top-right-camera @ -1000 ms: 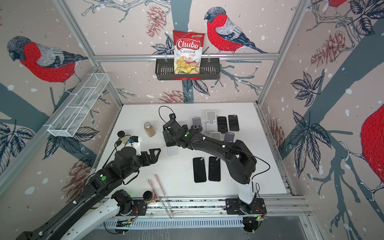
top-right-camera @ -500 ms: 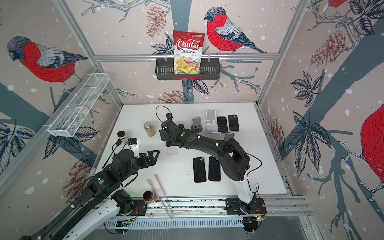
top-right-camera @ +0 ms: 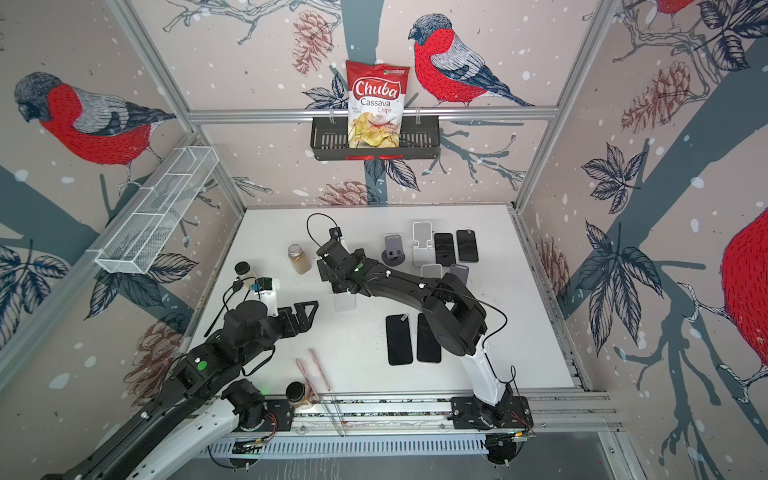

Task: Remove the phone from the phone stand
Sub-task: 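Close the right gripper on the teal-edged phone and lift it off the stand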

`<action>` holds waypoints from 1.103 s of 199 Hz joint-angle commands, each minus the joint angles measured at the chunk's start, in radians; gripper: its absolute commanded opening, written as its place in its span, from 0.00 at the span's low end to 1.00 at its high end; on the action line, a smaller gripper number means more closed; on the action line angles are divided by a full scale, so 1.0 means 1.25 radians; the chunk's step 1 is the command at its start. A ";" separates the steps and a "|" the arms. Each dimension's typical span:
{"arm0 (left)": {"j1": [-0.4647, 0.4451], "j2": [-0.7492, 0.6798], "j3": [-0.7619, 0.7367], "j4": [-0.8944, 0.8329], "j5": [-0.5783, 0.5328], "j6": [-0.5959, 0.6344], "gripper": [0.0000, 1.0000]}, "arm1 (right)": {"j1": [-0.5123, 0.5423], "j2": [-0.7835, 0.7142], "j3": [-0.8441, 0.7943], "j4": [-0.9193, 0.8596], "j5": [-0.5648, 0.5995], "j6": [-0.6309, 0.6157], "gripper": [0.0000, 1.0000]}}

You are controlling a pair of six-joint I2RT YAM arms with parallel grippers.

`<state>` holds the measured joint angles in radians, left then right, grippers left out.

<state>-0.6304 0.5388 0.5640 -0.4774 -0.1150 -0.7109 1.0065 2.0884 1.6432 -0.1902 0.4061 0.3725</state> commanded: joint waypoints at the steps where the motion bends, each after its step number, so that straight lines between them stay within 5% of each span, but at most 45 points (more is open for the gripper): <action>1: 0.003 0.000 -0.003 0.014 -0.011 -0.004 0.96 | 0.000 0.007 0.004 0.013 0.028 0.011 0.95; 106: 0.004 -0.019 -0.010 0.015 -0.021 -0.007 0.96 | 0.000 0.010 -0.006 0.015 0.040 0.002 0.67; 220: 0.004 -0.015 -0.010 0.015 -0.020 -0.005 0.96 | 0.008 -0.038 -0.022 0.032 0.034 -0.019 0.63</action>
<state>-0.6304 0.5179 0.5503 -0.4755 -0.1329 -0.7109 1.0115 2.0663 1.6161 -0.1719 0.4232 0.3672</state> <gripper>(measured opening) 0.963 0.738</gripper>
